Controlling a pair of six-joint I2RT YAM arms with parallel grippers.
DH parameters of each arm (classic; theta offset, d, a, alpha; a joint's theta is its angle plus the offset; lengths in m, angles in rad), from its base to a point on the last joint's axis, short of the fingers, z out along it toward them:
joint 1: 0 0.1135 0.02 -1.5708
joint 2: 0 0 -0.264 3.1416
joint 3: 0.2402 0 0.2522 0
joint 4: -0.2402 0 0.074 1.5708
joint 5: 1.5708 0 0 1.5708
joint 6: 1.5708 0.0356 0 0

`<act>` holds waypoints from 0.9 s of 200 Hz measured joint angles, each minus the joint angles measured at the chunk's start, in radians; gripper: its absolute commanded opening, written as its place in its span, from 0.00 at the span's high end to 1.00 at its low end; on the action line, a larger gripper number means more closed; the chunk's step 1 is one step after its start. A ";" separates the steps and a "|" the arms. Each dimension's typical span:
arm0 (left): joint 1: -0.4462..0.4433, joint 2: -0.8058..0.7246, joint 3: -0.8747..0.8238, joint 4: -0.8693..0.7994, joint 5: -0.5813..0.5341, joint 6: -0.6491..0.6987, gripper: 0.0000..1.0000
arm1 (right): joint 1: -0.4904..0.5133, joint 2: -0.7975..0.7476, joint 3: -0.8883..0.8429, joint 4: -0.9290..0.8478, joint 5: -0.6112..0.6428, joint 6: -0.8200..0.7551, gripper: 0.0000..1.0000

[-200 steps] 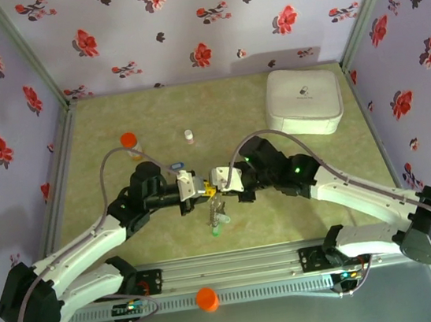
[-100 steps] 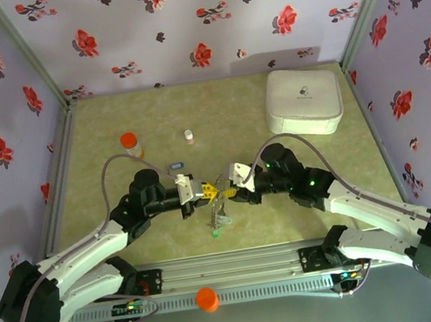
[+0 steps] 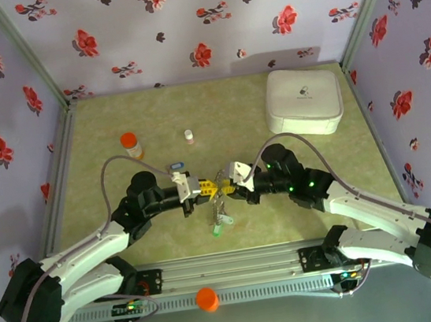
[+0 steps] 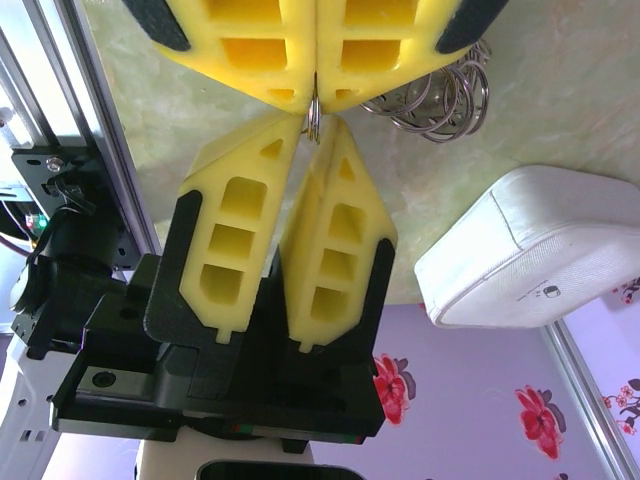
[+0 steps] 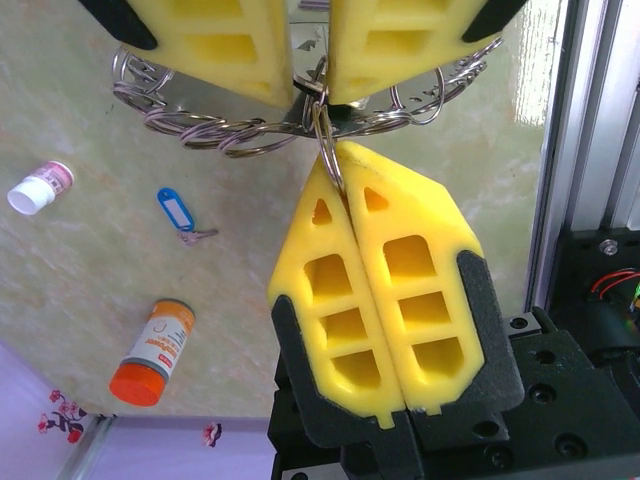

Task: Put the keys on the keyring

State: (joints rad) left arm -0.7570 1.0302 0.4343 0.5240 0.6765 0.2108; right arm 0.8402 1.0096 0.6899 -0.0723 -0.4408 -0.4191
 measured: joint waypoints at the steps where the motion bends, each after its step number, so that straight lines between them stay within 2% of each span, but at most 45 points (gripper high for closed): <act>1: 0.000 0.000 0.000 0.000 0.000 0.000 1.00 | 0.000 0.000 0.000 0.000 0.000 0.001 0.88; 47: 0.000 0.000 -0.006 0.006 -0.004 -0.003 1.00 | 0.000 0.000 0.000 -0.011 0.002 0.001 1.00; 123: 0.000 0.000 -0.008 0.026 -0.023 -0.024 1.00 | 0.000 0.048 0.007 0.009 -0.010 0.006 1.00; 149: 0.000 0.000 -0.009 0.056 -0.027 -0.039 1.00 | 0.000 0.048 0.007 0.031 -0.010 0.013 0.90; 167: 0.000 0.000 -0.013 0.082 -0.028 -0.048 1.00 | 0.000 0.030 0.004 0.031 0.003 0.025 0.75; 180: 0.000 0.000 -0.015 0.105 -0.029 -0.050 1.00 | 0.000 0.008 -0.005 0.030 0.021 0.028 0.69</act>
State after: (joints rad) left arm -0.7574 1.0302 0.4194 0.6289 0.6476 0.1608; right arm 0.8402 1.0180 0.6853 -0.0425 -0.4194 -0.3908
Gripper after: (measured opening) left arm 0.055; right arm 0.266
